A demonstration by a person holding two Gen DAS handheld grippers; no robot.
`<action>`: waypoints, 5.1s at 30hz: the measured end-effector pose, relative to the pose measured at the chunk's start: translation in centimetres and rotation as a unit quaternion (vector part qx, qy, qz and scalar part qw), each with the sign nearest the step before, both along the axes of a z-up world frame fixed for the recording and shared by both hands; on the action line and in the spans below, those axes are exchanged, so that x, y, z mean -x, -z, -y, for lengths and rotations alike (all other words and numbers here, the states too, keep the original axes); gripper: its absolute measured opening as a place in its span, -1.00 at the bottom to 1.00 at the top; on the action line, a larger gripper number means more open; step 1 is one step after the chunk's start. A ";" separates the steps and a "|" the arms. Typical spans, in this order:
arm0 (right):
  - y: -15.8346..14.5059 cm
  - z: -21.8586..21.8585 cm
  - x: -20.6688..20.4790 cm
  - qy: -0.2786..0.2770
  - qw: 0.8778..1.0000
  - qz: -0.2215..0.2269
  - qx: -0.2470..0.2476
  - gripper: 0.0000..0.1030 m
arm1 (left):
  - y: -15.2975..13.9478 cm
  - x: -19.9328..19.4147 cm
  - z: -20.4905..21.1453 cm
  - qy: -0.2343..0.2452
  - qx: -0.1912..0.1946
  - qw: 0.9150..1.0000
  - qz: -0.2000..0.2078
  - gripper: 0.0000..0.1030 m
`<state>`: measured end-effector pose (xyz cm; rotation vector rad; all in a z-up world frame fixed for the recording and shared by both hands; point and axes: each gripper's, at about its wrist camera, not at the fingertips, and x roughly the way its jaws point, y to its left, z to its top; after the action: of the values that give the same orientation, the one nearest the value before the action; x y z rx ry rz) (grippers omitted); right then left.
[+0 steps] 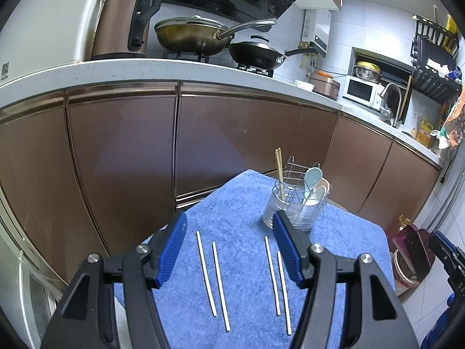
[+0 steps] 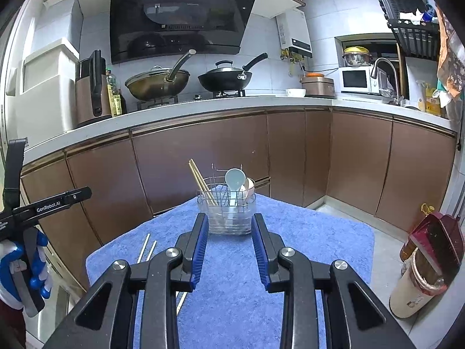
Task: Organize utensils
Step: 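Open both tools and back away from the holder toward the loose chopsticks, then grasp a chopstick with the left tool while the right tool grasps another chopstick, then lift both chopsticks and carry them toward the holder with both tools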
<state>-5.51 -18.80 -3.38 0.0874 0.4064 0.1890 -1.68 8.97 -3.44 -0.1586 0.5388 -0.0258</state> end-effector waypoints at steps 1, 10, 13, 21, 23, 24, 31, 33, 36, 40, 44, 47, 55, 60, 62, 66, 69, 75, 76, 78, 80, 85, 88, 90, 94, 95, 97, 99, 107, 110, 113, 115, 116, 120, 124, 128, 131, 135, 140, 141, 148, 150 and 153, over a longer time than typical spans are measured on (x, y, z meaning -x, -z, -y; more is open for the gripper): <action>0.0 0.1 0.0 0.001 1.000 0.000 0.000 -0.44 | 0.1 0.0 -0.1 0.000 0.002 1.000 -0.002 0.15; 0.2 0.4 -0.1 0.005 1.000 -0.004 0.002 -0.44 | 0.9 -1.0 0.0 0.005 0.008 1.000 -0.017 0.15; 0.4 0.5 -0.4 0.006 1.000 -0.009 0.002 -0.44 | 1.4 -1.5 0.3 0.009 0.005 1.000 -0.023 0.15; 1.3 0.8 -2.2 0.003 1.000 -0.028 -0.001 -0.44 | 3.0 -3.2 0.6 0.013 0.001 0.999 -0.051 0.15; 1.7 0.8 -2.9 -0.001 0.999 -0.033 -0.001 -0.44 | 3.4 -3.7 0.6 0.011 -0.002 0.998 -0.058 0.15; 2.0 0.8 -3.3 -0.004 0.999 -0.038 -0.001 -0.44 | 3.6 -4.0 0.6 0.011 -0.002 0.998 -0.063 0.15; 2.9 1.1 -5.4 -0.014 0.998 -0.056 -0.002 -0.44 | 4.9 -6.2 0.1 0.021 0.011 0.995 -0.099 0.15; 3.1 1.3 -6.1 -0.016 0.998 -0.061 -0.002 -0.44 | 5.2 -7.0 -0.2 0.024 0.022 0.993 -0.112 0.15; 3.6 1.4 -7.2 -0.020 0.997 -0.071 -0.003 -0.44 | 5.9 -8.0 -0.8 0.027 0.037 0.991 -0.128 0.14; 4.7 0.6 -9.3 -0.038 0.994 -0.099 -0.001 -0.44 | 7.5 -9.9 -1.3 0.058 0.073 0.982 -0.167 0.14; 6.2 -1.1 -11.7 -0.078 0.987 -0.140 -0.005 -0.44 | 9.8 -12.4 -1.0 0.090 0.084 0.967 -0.223 0.03; 7.5 -2.8 -14.0 -0.111 0.978 -0.178 -0.018 -0.44 | 11.4 -14.0 -0.8 0.096 0.090 0.957 -0.257 -0.07; 10.8 -6.9 -18.8 -0.171 0.950 -0.261 -0.034 -0.45 | 15.8 -17.7 -0.5 0.099 0.078 0.936 -0.328 -0.34; 13.4 -9.3 -22.4 -0.169 0.934 -0.312 -0.037 -0.45 | 18.2 -19.7 -1.0 0.094 0.080 0.925 -0.359 -0.46; 14.3 -10.0 -23.6 -0.167 0.930 -0.326 -0.032 -0.45 | 19.0 -20.3 -1.2 0.093 0.082 0.921 -0.370 -0.50; 15.8 -11.3 -25.2 -0.156 0.927 -0.341 -0.008 -0.45 | 20.0 -20.9 -1.2 0.098 0.080 0.916 -0.381 -0.59; 16.8 -12.1 -26.0 -0.151 0.924 -0.352 0.012 -0.50 | 20.1 -21.3 -1.0 0.101 0.072 0.916 -0.382 -0.65; 18.5 -13.0 -27.1 -0.140 0.917 -0.373 0.029 -0.59 | 20.2 -21.8 -0.5 0.096 0.051 0.914 -0.392 -0.78; 18.7 -13.1 -27.1 -0.137 0.916 -0.375 0.033 -0.62 | 20.2 -21.9 -0.3 0.091 0.045 0.913 -0.394 -0.82; 18.7 -13.4 -27.1 -0.133 0.917 -0.374 0.037 -0.67 | 20.2 -22.0 -0.1 0.085 0.038 0.913 -0.397 -0.86; 18.7 -13.3 -27.2 -0.130 0.917 -0.374 0.035 -0.75 | 20.3 -22.0 -0.1 0.080 0.036 0.914 -0.396 -0.88; 18.7 -12.9 -27.3 -0.122 0.917 -0.379 0.022 -0.83 | 20.3 -21.7 0.2 0.069 0.037 0.916 -0.394 -0.89; 18.6 -13.2 -27.3 -0.119 0.917 -0.379 0.026 -0.83 | 20.3 -21.6 0.3 0.060 0.033 0.917 -0.393 -0.90; 18.7 -13.4 -27.4 -0.117 0.917 -0.379 0.031 -0.83 | 20.2 -21.5 0.5 0.055 0.030 0.918 -0.393 -0.90; 19.0 -14.6 -27.6 -0.109 0.920 -0.373 0.043 -0.84 | 20.1 -21.3 0.8 0.044 0.023 0.919 -0.392 -0.90; 18.9 -14.6 -27.5 -0.108 0.921 -0.372 0.043 -0.85 | 20.1 -21.4 0.8 0.041 0.022 0.919 -0.391 -0.91; 18.8 -14.6 -27.3 -0.112 0.922 -0.369 0.035 -0.87 | 20.0 -21.3 0.9 0.038 0.024 0.921 -0.388 -0.91; 18.3 -14.6 -26.8 -0.119 0.923 -0.364 0.026 -0.87 | 19.6 -21.1 0.9 0.036 0.022 0.925 -0.377 -0.91; 14.7 -12.6 -23.4 -0.150 0.937 -0.316 -0.011 -0.88 | 16.2 -19.6 0.7 0.044 0.030 0.943 -0.327 -0.91; 13.6 -11.7 -22.1 -0.158 0.941 -0.297 -0.028 -0.89 | 15.1 -18.6 0.9 0.048 0.031 0.949 -0.310 -0.91; 12.2 -10.1 -20.6 -0.163 0.945 -0.279 -0.045 -0.89 | 13.9 -17.6 1.0 0.054 0.036 0.954 -0.293 -0.91; 11.2 -9.3 -19.6 -0.166 0.949 -0.264 -0.055 -0.89 | 13.1 -17.0 1.3 0.058 0.039 0.957 -0.282 -0.91; 10.6 -8.8 -19.1 -0.166 0.950 -0.258 -0.059 -0.89 | 12.6 -16.7 1.4 0.061 0.040 0.959 -0.275 -0.91; 9.2 -7.3 -17.9 -0.165 0.955 -0.235 -0.078 -0.89 | 10.8 -15.6 2.0 0.071 0.040 0.965 -0.249 -0.91; 8.1 -6.3 -17.1 -0.159 0.960 -0.212 -0.091 -0.89 | 9.0 -14.7 3.0 0.080 0.034 0.972 -0.218 -0.91; 7.4 -5.5 -16.6 -0.152 0.965 -0.192 -0.092 -0.89 | 7.3 -13.7 4.0 0.081 0.029 0.979 -0.187 -0.91; 6.4 -4.7 -15.5 -0.149 0.968 -0.179 -0.092 -0.89 | 6.4 -12.8 5.0 0.076 0.010 0.984 -0.159 -0.91; 5.9 -3.5 -14.3 -0.141 0.972 -0.165 -0.093 -0.89 | 5.5 -11.6 6.5 0.072 -0.019 0.989 -0.126 -0.91; 6.0 -2.6 -13.3 -0.127 0.975 -0.158 -0.092 -0.89 | 4.8 -10.1 8.3 0.069 -0.050 0.992 -0.092 -0.91; 6.0 -2.5 -13.1 -0.125 0.976 -0.157 -0.090 -0.89 | 4.7 -9.9 8.6 0.068 -0.057 0.992 -0.085 -0.91; 6.4 -1.3 -12.2 -0.113 0.977 -0.156 -0.095 -0.89 | 3.9 -8.6 10.3 0.071 -0.090 0.992 -0.048 -0.91; 6.3 -0.9 -12.1 -0.108 0.977 -0.154 -0.098 -0.89 | 3.7 -8.4 10.9 0.074 -0.096 0.992 -0.040 -0.91; 6.1 -0.3 -12.0 -0.103 0.978 -0.149 -0.100 -0.89 | 3.5 -8.2 11.6 0.078 -0.102 0.991 -0.034 -0.91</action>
<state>6.46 -18.45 -9.49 0.2748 0.6948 0.4241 6.54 -2.66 -6.92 0.0828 0.6174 -0.1170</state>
